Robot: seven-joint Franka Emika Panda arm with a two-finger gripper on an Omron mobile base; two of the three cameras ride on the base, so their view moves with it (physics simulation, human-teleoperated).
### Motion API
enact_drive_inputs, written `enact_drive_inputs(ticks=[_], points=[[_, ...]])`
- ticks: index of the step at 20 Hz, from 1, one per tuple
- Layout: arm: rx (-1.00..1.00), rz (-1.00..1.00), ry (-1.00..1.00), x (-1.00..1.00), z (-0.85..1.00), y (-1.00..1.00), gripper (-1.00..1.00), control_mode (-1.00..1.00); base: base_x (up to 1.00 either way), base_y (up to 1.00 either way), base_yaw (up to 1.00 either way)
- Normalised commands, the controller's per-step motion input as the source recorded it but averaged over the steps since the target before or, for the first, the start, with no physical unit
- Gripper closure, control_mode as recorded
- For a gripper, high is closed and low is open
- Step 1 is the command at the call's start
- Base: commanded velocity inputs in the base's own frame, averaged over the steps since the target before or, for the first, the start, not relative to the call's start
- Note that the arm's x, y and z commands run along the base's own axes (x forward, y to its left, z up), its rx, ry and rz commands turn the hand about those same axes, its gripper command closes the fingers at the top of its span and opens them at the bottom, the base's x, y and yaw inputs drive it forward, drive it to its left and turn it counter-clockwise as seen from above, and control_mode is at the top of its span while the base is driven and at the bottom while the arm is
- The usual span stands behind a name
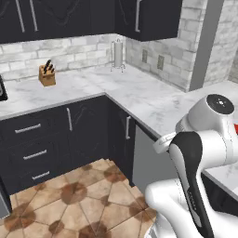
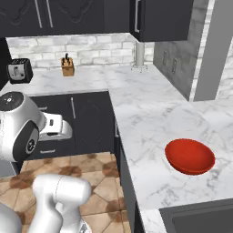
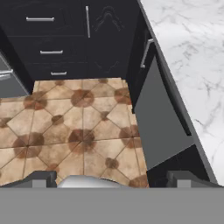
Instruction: Clear the mugs and bowl far away from the sink.
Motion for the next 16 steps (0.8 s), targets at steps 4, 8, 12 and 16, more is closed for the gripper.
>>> enact_drive_inputs(ticks=[4,8,12,16], points=[[0.00,0.00,0.00,0.00,0.00,0.00,-1.00,1.00,0.13,-0.06,-0.72],[0.00,0.00,0.00,0.00,0.00,0.00,-1.00,1.00,0.12,0.29,-0.89],[0.00,0.00,0.00,0.00,0.00,0.00,-1.00,1.00,0.28,0.11,-0.87],[0.00,0.00,0.00,0.00,0.00,0.00,-1.00,1.00,0.51,0.13,-0.73]])
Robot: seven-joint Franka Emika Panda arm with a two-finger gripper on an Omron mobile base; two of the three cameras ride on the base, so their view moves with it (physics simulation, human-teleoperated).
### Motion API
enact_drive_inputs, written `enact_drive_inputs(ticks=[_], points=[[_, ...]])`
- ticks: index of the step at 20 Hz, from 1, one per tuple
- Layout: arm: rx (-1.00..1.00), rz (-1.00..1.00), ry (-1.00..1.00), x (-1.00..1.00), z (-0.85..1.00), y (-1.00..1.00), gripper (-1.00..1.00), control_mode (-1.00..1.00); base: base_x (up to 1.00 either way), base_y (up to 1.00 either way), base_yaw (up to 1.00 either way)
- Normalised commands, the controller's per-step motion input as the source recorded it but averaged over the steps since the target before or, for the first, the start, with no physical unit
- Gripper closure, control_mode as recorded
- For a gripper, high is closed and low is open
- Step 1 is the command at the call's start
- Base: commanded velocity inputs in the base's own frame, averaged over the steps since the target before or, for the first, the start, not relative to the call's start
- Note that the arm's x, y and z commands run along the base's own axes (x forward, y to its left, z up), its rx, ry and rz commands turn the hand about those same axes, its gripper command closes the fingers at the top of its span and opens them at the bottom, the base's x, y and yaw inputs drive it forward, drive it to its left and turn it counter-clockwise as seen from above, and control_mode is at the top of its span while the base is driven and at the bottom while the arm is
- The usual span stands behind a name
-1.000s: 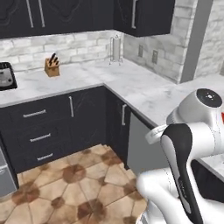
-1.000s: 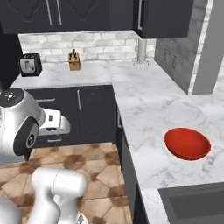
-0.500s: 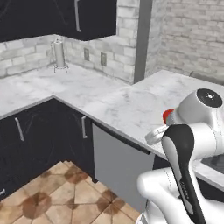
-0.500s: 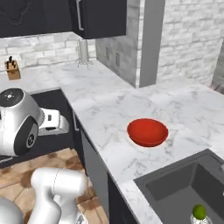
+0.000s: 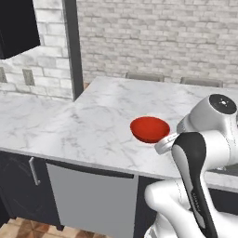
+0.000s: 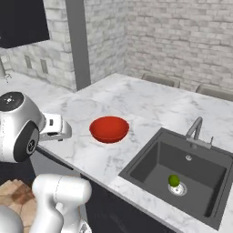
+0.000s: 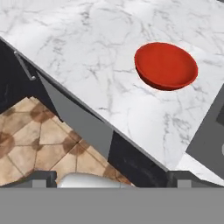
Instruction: Clear the mugs and bowl far away from the sink.
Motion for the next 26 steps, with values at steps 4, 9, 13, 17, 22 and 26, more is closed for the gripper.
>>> enact_drive_inputs(ticks=[4,9,13,17,22,26], points=[[0.00,-0.12,0.01,0.27,0.00,-0.07,-1.00,-1.00,0.30,0.00,-0.19],[-0.01,-0.11,0.05,0.79,0.00,-0.27,-1.00,-1.00,0.00,0.00,0.00],[-0.09,-0.01,0.08,0.99,-0.22,-0.06,-1.00,-1.00,0.00,0.00,0.00],[-0.16,0.11,0.20,0.79,-0.69,0.00,-1.00,-1.00,0.00,0.00,0.00],[-0.15,0.24,0.19,0.56,-0.81,-0.08,-1.00,-1.00,0.00,0.00,0.00],[-0.07,0.30,0.14,0.55,-0.46,-0.17,-1.00,-1.00,0.00,0.00,0.00]])
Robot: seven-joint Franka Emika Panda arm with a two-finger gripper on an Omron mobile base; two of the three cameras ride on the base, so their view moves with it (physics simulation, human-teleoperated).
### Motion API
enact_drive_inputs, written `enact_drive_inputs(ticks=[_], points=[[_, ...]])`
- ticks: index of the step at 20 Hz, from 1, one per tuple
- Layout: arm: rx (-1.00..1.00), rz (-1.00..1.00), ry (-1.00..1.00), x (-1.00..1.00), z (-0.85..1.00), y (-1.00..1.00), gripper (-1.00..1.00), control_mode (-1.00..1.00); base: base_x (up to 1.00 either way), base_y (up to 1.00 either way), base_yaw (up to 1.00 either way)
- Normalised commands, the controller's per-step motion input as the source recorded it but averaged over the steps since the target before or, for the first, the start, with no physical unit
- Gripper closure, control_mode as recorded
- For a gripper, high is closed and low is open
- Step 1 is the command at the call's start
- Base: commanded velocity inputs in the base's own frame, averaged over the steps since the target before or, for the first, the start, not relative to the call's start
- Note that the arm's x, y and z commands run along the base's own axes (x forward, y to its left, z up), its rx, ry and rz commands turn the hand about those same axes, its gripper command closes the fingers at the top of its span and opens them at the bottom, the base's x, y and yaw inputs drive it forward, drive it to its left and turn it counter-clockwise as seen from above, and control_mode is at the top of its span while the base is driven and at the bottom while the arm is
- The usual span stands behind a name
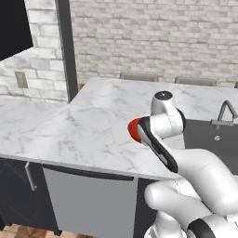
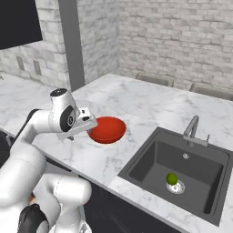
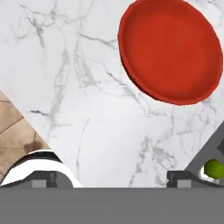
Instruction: Clear the mugs and bowl far away from the sink.
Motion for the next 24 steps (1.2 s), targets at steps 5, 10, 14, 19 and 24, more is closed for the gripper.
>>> enact_drive_inputs(ticks=[5,10,14,19,24], points=[[-0.08,0.24,0.10,0.63,-0.47,-0.02,-1.00,-1.00,0.00,0.00,0.00],[-0.08,0.12,0.04,0.58,-0.44,0.00,-1.00,-1.00,0.00,0.00,0.00],[-0.07,0.04,0.00,0.51,-0.34,0.00,-1.00,-1.00,0.00,0.00,0.00],[-0.06,0.06,0.00,0.43,-0.39,0.00,-1.00,-1.00,0.00,0.00,0.00],[-0.05,0.06,0.00,0.44,-0.37,0.00,-1.00,-1.00,0.00,0.00,0.00]])
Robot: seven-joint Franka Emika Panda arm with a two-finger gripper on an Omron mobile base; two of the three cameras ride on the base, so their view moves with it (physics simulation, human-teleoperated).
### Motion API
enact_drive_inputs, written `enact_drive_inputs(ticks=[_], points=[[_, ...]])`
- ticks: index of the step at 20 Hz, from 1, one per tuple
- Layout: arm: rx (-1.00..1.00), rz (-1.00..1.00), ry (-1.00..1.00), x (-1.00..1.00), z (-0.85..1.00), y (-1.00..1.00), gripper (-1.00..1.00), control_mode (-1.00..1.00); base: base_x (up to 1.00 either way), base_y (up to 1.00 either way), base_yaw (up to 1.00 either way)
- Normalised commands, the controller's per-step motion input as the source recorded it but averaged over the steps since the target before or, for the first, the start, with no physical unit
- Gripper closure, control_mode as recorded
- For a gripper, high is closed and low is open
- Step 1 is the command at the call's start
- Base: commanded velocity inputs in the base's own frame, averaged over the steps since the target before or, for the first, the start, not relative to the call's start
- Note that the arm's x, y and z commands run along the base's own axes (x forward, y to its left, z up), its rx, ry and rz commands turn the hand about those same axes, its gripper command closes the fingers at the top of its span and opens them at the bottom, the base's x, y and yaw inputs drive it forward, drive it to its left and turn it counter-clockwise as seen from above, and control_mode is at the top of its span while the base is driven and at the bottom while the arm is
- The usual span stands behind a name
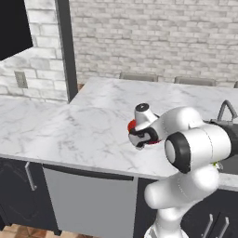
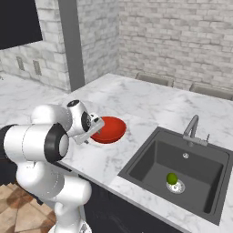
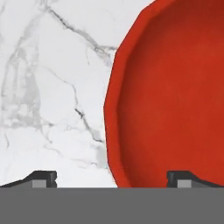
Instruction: Clear the mugs and bowl far away from the sink.
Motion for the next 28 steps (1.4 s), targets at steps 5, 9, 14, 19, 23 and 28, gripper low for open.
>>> enact_drive_inputs(ticks=[5,9,14,19,23,28], points=[[-0.02,0.05,0.00,0.48,-0.29,0.00,-1.00,-1.00,0.00,0.00,0.00],[0.00,0.06,0.01,0.43,-0.22,0.00,-1.00,-1.00,0.00,0.00,0.00],[0.00,0.09,0.04,0.22,-0.19,-0.15,1.00,-1.00,0.00,0.00,0.00],[0.00,0.02,0.09,0.01,-0.13,-0.11,1.00,-1.00,0.00,0.00,0.00],[0.00,0.00,0.02,0.00,-0.03,-0.08,1.00,-1.00,0.00,0.00,0.00],[0.01,0.00,0.01,-0.08,0.16,-0.05,1.00,-1.00,0.00,0.00,0.00]])
